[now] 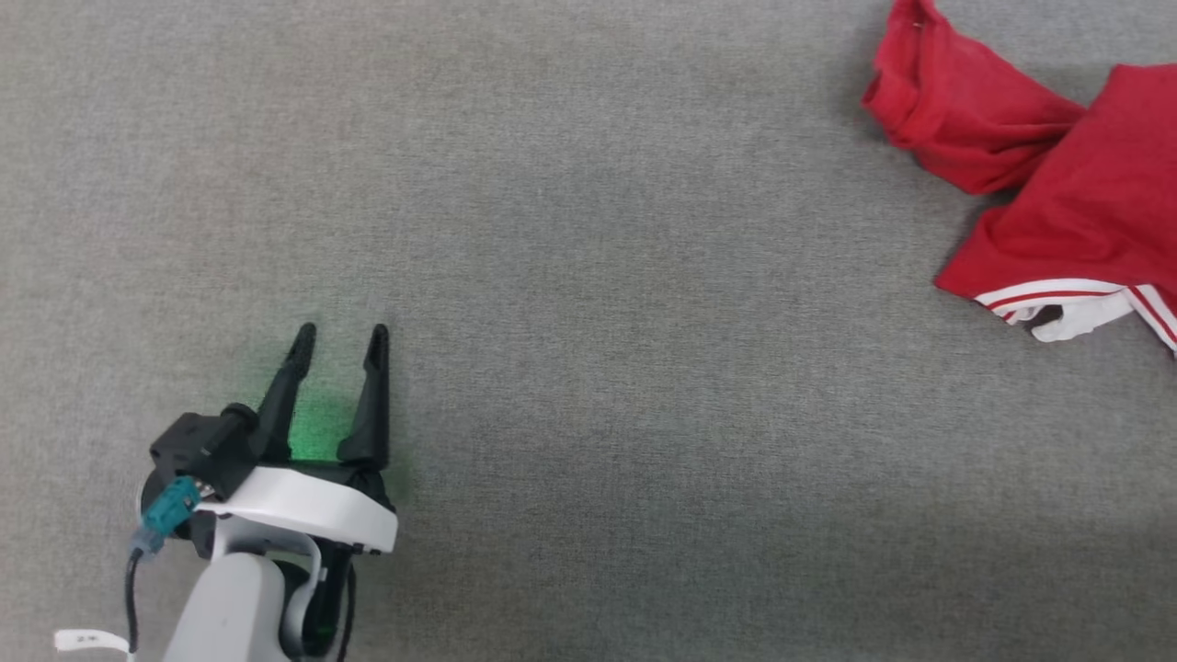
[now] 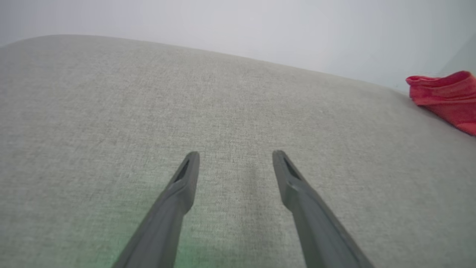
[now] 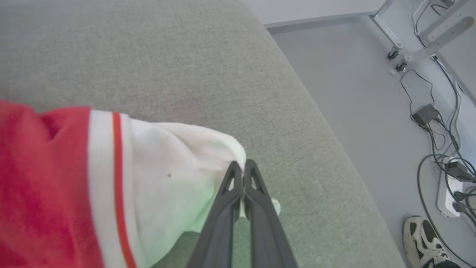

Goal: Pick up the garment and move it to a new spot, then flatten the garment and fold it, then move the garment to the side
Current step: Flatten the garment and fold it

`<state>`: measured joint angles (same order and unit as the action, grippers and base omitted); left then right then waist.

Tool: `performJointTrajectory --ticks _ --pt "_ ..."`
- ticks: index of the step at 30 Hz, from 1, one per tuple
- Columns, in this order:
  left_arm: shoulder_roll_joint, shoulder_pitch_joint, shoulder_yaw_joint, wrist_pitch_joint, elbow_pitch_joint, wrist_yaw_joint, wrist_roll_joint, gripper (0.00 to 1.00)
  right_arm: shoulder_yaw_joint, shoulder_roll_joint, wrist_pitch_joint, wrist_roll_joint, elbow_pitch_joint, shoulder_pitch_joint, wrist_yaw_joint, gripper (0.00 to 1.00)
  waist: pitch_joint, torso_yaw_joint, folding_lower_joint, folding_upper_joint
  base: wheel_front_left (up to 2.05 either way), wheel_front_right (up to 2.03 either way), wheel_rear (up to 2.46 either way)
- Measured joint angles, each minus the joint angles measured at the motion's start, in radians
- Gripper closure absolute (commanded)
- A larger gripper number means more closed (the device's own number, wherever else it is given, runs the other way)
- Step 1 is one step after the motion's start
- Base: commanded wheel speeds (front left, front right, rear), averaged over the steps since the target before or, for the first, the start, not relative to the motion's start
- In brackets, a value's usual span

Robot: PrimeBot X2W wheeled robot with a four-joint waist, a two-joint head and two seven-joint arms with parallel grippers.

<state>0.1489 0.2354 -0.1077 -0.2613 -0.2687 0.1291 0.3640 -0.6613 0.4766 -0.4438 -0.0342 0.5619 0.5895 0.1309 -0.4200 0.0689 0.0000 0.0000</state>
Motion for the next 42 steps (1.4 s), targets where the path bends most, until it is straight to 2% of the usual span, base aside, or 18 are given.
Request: performJointTrajectory --ticks 1,2,3,5,10,14,17,20,22,25,30,36,42 --pt "0.007 0.003 -0.001 0.0 -0.002 0.0 0.0 0.0 0.002 -0.016 0.015 0.01 0.004 0.001 0.0 0.95 0.001 -0.004 0.0 0.0 0.0 0.0 0.0" --pt "0.012 0.007 -0.004 0.0 -0.003 0.0 0.004 0.0 -0.002 -0.029 0.035 0.011 0.006 0.007 0.0 0.58 0.004 -0.009 -0.0001 0.0 0.0 0.0 0.0" --pt "0.015 0.011 -0.012 0.0 -0.003 0.0 0.012 0.0 -0.011 -0.037 0.057 0.011 0.006 0.015 0.0 0.0 0.007 -0.013 0.0 0.0 0.0 0.0 0.0" --pt "0.031 0.026 -0.041 0.0 -0.002 0.0 0.016 0.0 -0.009 -0.049 0.099 0.013 0.002 0.016 0.0 0.0 0.014 -0.022 0.0 0.0 0.0 0.0 0.0" --pt "0.124 0.114 -0.141 0.0 0.003 0.0 0.064 0.0 0.026 -0.102 0.227 -0.036 -0.03 -0.019 0.0 0.0 0.03 -0.056 0.0 0.0 0.0 0.0 0.0" --pt "0.233 0.225 -0.368 0.007 -0.006 0.0 0.172 0.0 0.097 -0.166 0.318 -0.12 -0.083 -0.07 0.0 0.0 0.04 -0.102 0.0 0.0 0.0 0.0 0.0" --pt "0.324 0.344 -0.553 0.108 0.015 0.0 0.295 0.0 0.165 -0.217 0.358 -0.177 -0.116 -0.109 0.0 0.0 0.045 -0.147 0.0 0.0 0.0 0.0 0.0" --pt "0.375 0.475 -0.723 0.301 0.043 0.0 0.467 0.0 0.223 -0.259 0.385 -0.213 -0.151 -0.145 0.0 0.0 0.044 -0.198 0.0 0.0 0.0 0.0 0.0" --pt "0.385 0.56 -0.8 0.437 0.047 0.0 0.588 0.0 0.257 -0.285 0.392 -0.237 -0.171 -0.163 0.0 0.0 0.039 -0.232 0.0 0.0 0.0 0.0 0.0" --pt "0.389 0.707 -0.866 0.59 0.009 0.0 0.701 0.0 0.312 -0.315 0.408 -0.253 -0.193 -0.177 0.0 0.0 0.02 -0.282 0.0 0.0 0.0 0.0 0.0" --pt "0.354 0.86 -0.916 0.755 -0.136 0.0 0.815 0.0 0.383 -0.361 0.446 -0.267 -0.202 -0.176 0.0 0.0 -0.028 -0.368 0.0 0.0 0.0 0.0 0.0" --pt "0.288 0.944 -0.922 0.858 -0.257 0.0 0.942 0.0 0.444 -0.39 0.492 -0.29 -0.178 -0.17 0.0 0.0 -0.079 -0.473 -0.0001 0.0 0.0 0.0 0.0" --pt "0.257 0.981 -0.935 0.909 -0.334 0.0 0.985 0.0 0.486 -0.405 0.525 -0.31 -0.144 -0.169 0.0 0.0 -0.114 -0.547 0.0 0.0 0.0 0.0 0.0"
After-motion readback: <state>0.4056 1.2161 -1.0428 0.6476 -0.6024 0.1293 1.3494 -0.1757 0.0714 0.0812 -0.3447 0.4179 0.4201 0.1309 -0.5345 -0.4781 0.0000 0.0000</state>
